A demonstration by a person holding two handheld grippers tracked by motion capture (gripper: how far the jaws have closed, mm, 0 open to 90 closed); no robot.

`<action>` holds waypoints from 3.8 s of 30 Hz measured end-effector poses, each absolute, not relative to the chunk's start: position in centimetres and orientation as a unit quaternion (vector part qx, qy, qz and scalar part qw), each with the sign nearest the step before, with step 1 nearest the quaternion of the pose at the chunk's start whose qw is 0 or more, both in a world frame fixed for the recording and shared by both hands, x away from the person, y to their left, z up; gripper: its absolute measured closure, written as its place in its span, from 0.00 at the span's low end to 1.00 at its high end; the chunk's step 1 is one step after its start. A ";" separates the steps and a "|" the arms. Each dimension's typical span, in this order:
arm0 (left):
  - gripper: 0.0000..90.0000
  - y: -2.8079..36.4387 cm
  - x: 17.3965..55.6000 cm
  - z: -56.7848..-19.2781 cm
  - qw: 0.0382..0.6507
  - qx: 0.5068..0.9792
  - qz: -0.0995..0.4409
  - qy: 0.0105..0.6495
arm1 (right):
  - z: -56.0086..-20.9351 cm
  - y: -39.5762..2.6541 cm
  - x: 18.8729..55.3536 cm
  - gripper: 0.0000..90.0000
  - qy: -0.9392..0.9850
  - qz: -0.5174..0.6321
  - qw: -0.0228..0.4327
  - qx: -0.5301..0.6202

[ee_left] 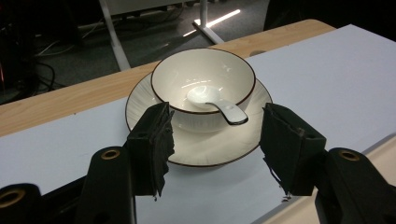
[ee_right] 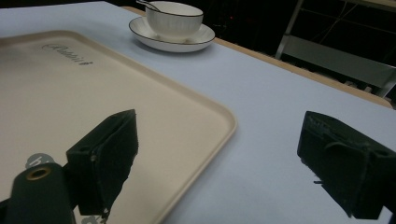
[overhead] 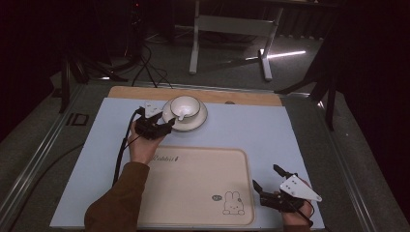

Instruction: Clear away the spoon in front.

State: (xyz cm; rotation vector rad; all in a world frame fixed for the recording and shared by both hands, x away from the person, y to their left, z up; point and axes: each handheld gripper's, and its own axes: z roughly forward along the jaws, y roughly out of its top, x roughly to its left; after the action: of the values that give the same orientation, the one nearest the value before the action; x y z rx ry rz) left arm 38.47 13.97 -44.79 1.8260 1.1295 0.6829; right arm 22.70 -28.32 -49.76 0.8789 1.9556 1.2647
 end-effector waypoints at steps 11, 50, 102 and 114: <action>0.48 12.6 39.9 -45.4 0.420 0.738 0.266 0.456 | -49.7 -28.5 22.6 0.13 0.742 0.482 0.324 0.334; 0.75 10.1 43.8 -48.4 0.375 0.740 0.246 0.501 | -49.6 -28.7 22.4 0.13 0.739 0.486 0.328 0.332; 0.83 11.3 42.2 -45.4 0.401 0.712 0.261 0.513 | -49.6 -28.8 22.4 0.13 0.739 0.487 0.328 0.332; 0.82 11.6 40.7 -44.0 0.410 0.709 0.269 0.507 | -49.5 -28.8 22.4 0.13 0.737 0.489 0.328 0.331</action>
State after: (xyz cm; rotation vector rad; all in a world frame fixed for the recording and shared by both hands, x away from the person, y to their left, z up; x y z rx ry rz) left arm 40.72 11.62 -44.04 1.7852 1.2773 0.6768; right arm 22.39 -28.81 -49.51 0.8677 1.9302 1.2810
